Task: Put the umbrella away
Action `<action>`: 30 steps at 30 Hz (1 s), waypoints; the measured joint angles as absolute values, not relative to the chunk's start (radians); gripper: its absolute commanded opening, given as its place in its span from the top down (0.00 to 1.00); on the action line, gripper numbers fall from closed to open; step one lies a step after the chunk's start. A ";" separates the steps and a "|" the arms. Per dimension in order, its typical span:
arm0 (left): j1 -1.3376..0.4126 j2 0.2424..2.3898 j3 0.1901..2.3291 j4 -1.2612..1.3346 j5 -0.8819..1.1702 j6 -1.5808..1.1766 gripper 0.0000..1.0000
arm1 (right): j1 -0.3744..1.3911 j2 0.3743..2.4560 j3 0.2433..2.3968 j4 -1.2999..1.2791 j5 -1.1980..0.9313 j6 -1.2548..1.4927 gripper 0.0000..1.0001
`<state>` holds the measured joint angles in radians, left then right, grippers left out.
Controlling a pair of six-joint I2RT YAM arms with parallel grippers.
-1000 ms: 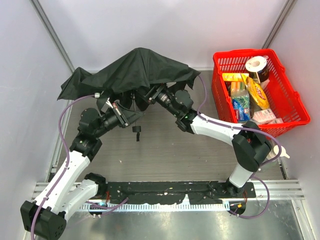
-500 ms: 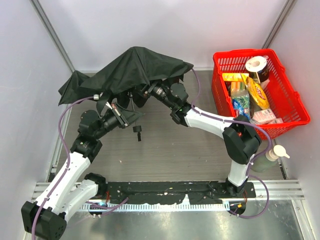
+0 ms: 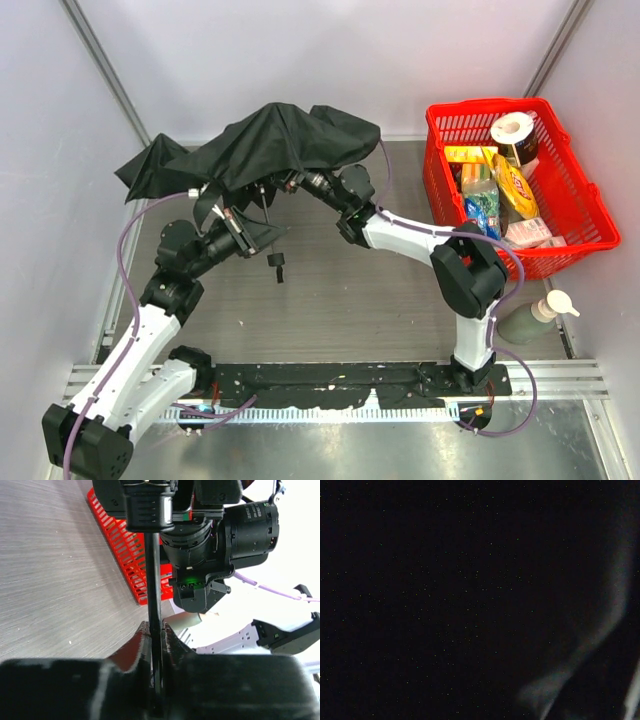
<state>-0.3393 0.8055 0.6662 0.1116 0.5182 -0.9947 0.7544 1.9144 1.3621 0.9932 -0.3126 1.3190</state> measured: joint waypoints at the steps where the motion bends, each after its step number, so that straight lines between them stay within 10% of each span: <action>1: -0.340 0.802 0.663 0.111 0.523 -0.992 0.54 | 0.752 1.906 1.348 0.996 -0.312 1.311 0.99; 21: -0.348 0.407 0.421 -0.028 0.618 -0.933 0.45 | 0.512 1.641 1.302 0.360 -0.324 0.679 0.99; 30: -0.352 0.296 0.716 -0.348 0.200 -0.755 0.16 | 0.561 1.425 1.225 0.128 -0.049 0.164 0.99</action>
